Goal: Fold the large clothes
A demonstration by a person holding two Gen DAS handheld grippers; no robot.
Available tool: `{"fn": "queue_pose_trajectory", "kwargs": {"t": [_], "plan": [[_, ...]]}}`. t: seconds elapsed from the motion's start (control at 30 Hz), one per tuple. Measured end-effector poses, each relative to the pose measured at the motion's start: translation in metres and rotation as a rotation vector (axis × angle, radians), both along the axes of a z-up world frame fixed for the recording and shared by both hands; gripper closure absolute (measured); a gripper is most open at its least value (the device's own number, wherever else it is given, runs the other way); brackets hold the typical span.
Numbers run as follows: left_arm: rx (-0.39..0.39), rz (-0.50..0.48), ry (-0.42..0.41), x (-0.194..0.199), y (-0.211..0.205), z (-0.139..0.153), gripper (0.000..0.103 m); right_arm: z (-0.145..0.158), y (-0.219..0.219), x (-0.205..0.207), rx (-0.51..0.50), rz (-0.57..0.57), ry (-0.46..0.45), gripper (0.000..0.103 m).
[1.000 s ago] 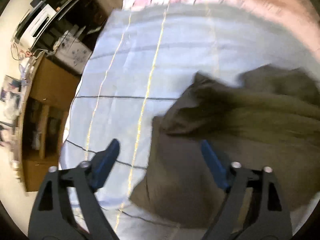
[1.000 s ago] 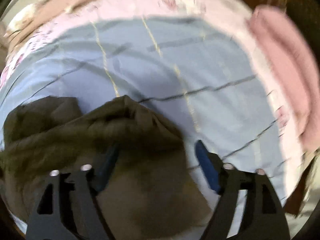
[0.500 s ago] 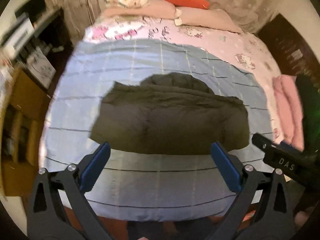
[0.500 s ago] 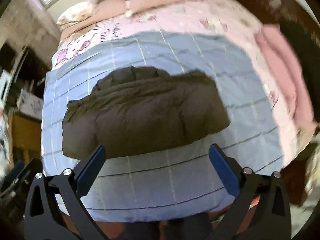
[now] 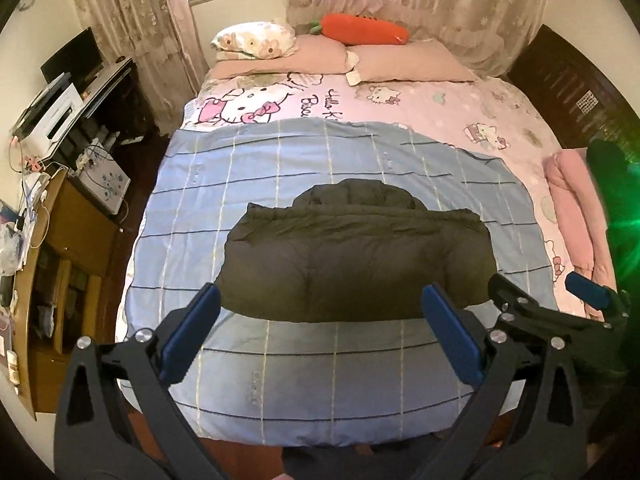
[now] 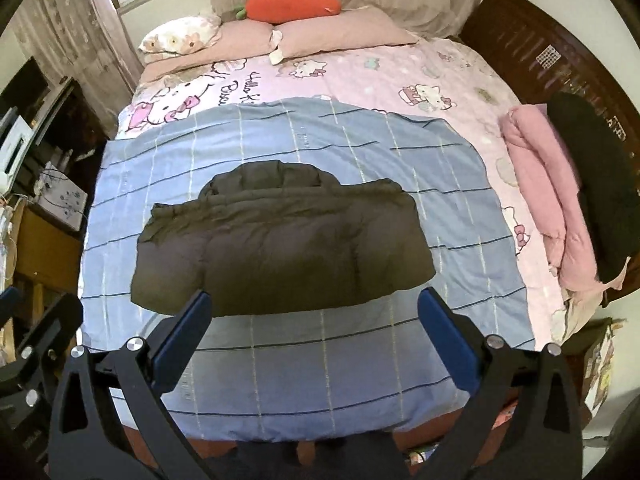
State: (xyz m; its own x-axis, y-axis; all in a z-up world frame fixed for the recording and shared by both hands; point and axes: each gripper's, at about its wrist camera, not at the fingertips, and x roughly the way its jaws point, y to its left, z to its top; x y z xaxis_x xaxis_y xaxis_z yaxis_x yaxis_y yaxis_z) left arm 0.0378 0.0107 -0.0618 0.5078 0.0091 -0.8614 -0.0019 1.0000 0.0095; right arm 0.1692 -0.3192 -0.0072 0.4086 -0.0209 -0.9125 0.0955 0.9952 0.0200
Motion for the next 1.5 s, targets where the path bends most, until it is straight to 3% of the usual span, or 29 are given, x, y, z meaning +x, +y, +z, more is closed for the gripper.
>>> {"fn": "queue_pose_trajectory", "kwargs": {"t": [1.5], "plan": [[0.03, -0.016, 0.024, -0.01, 0.003, -0.003, 0.002, -0.004, -0.002, -0.013, 0.01, -0.01, 0.022, 0.001]]}}
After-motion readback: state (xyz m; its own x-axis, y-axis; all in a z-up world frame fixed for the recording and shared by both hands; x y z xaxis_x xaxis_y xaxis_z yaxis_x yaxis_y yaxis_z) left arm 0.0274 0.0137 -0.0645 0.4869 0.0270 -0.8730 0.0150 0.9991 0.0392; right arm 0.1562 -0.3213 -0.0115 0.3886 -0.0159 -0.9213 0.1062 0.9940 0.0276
